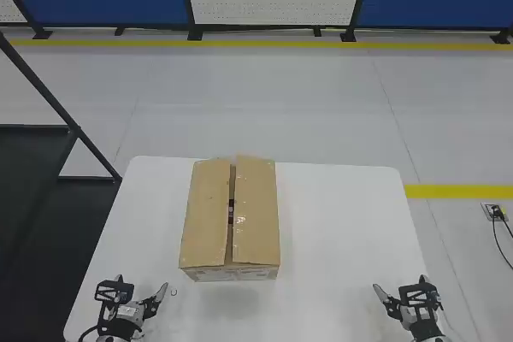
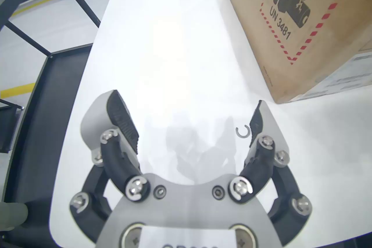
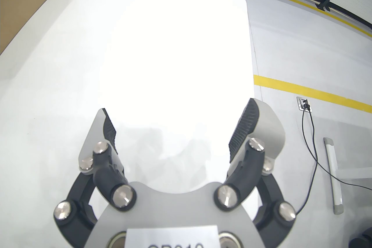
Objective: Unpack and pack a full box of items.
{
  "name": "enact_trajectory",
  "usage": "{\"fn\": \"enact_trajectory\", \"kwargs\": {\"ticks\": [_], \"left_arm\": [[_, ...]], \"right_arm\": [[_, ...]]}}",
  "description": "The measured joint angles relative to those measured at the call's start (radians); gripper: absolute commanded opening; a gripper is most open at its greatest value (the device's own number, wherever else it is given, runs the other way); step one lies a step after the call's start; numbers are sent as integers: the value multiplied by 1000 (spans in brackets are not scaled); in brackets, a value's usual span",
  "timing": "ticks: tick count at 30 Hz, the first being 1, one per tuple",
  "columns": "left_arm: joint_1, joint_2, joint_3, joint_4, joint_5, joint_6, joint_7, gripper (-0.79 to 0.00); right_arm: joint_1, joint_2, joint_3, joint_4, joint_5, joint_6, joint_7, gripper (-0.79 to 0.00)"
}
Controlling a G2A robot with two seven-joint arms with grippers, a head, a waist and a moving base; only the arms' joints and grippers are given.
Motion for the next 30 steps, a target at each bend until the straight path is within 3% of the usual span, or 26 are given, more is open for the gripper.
{"fn": "enact_trajectory", "kwargs": {"ticks": [21,30], "left_arm": [[0,0,0,0,0,0,0,0],[16,-9,-7,-29,-66,1,103,0]], "right_arm": [[0,0,0,0,0,0,0,0],[-1,-3,-4,-57,-1,-36,-34,0]]}}
